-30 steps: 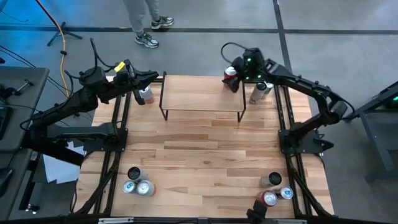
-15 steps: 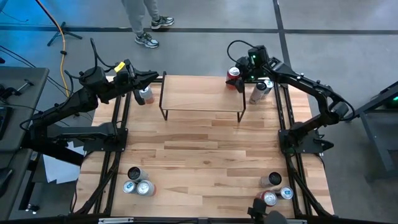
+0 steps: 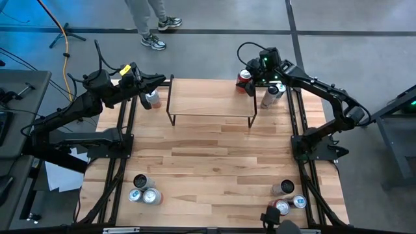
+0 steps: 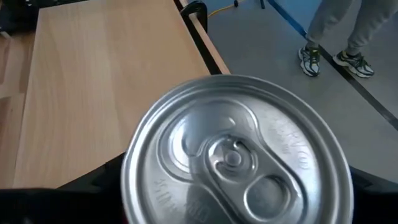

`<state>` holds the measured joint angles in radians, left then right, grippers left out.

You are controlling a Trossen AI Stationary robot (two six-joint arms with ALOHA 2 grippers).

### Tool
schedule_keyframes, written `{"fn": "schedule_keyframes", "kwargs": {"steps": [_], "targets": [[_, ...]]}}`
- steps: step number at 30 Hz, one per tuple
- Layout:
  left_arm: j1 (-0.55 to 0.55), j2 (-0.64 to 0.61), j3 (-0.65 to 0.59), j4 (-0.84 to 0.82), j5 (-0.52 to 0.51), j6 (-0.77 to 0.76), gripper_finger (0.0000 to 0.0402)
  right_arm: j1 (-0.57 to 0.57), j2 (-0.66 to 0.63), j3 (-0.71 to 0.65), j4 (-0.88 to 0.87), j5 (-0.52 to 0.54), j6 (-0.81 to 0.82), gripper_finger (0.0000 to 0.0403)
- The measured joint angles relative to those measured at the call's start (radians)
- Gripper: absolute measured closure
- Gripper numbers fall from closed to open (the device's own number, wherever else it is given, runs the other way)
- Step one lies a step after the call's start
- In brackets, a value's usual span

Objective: Place canned beverage on shelf
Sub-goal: Put the top red soda can on the shelf

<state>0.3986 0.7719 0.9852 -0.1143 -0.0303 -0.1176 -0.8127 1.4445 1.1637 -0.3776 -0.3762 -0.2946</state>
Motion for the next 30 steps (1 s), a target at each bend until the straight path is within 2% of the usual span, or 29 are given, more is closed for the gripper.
{"fn": "schedule_keyframes", "kwargs": {"steps": [16, 20, 25, 30], "targets": [[0.000, 0.000, 0.000, -0.001, 0.000, -0.011, 0.0402, 0.002, 0.000, 0.000, -0.006, 0.022, 0.024, 0.0080], [0.000, 0.000, 0.000, -0.002, 0.000, -0.011, 0.0402, 0.002, 0.000, 0.000, -0.006, 0.026, 0.024, 0.0060], [0.000, 0.000, 0.000, -0.002, 0.000, -0.011, 0.0402, 0.002, 0.000, 0.000, -0.012, 0.058, 0.029, 0.0010], [0.000, 0.000, 0.000, -0.002, 0.000, -0.011, 0.0402, 0.002, 0.000, 0.030, -0.072, 0.055, 0.016, 0.0016]]}}
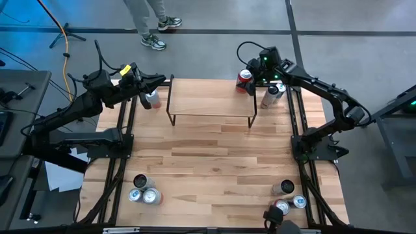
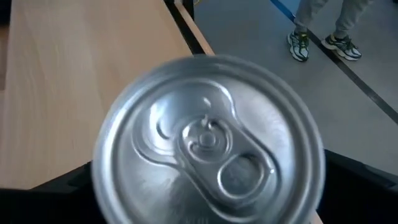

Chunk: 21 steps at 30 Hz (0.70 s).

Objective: Place canned beverage on shelf
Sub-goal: Put the top red soda can on the shelf

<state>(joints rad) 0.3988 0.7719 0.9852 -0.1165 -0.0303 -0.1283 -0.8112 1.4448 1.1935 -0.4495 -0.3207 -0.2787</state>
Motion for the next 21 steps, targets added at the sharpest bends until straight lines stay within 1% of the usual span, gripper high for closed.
{"fn": "schedule_keyframes", "kwargs": {"steps": [5, 15, 21], "targets": [[0.000, 0.000, 0.000, 0.000, 0.000, 0.001, 0.0401, 0.000, 0.000, 0.058, -0.095, -0.028, -0.026, 0.0017], [0.000, 0.000, 0.000, 0.000, 0.000, 0.053, 0.0402, -0.008, 0.000, 0.221, -0.413, -0.026, -0.129, 0.0018], [0.000, 0.000, 0.000, 0.000, 0.000, 0.054, 0.0401, -0.029, 0.000, 0.294, -0.474, -0.023, -0.149, 0.0018]]}}
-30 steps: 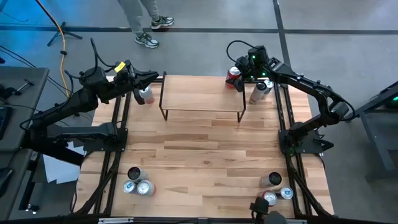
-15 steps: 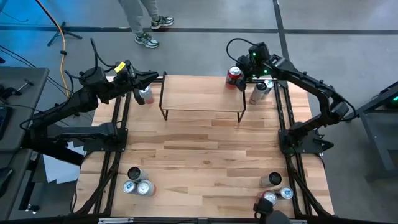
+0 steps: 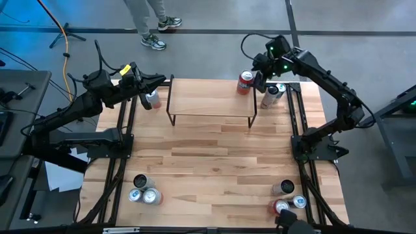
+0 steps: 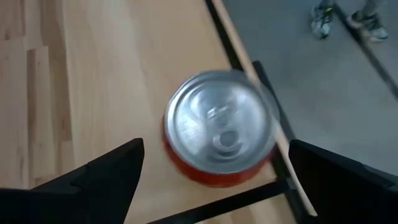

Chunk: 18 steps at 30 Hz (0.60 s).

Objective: Place canned beverage on shelf
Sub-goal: Put the top red soda can on the shelf

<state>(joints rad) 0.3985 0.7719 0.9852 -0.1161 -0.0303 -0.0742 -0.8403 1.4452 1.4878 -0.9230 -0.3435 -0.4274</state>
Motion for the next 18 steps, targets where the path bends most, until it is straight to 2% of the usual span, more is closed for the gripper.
{"fn": "schedule_keyframes", "kwargs": {"steps": [4, 11, 15, 18], "targets": [[0.000, 0.000, 0.000, 0.000, 0.000, 0.000, 0.0401, -0.016, 0.000, 0.043, -0.013, 0.007, 0.000, 0.0018], [0.000, 0.000, 0.000, 0.000, 0.000, 0.010, 0.0401, -0.040, 0.000, 0.150, -0.063, 0.109, 0.007, 0.0018], [0.000, 0.000, 0.000, 0.000, 0.000, 0.042, 0.0401, -0.044, 0.000, 0.216, -0.084, 0.096, 0.123, 0.0018], [0.000, 0.000, 0.000, 0.000, 0.000, 0.042, 0.0401, -0.043, 0.000, 0.251, -0.088, 0.020, 0.258, 0.0018]]}}
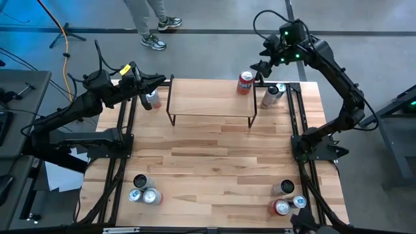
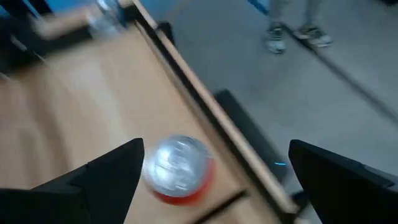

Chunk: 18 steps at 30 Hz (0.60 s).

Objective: Place canned beverage on shelf
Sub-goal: Put the top red soda can on the shelf

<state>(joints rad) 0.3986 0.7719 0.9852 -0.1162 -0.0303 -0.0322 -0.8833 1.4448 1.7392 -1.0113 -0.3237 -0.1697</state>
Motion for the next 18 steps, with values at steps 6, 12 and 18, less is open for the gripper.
{"fn": "schedule_keyframes", "kwargs": {"steps": [6, 12, 18], "targets": [[0.000, 0.000, 0.000, -0.002, 0.000, 0.003, 0.0401, 0.013, 0.000, 0.009, -0.042, -0.156, 0.139, 0.0018], [0.000, 0.000, 0.000, -0.048, 0.000, 0.003, 0.0401, 0.112, -0.004, 0.007, -0.165, -0.202, 0.166, 0.0018], [0.000, 0.000, 0.000, -0.060, 0.000, 0.000, 0.0402, 0.313, -0.011, 0.007, -0.230, -0.145, 0.217, 0.0018]]}}
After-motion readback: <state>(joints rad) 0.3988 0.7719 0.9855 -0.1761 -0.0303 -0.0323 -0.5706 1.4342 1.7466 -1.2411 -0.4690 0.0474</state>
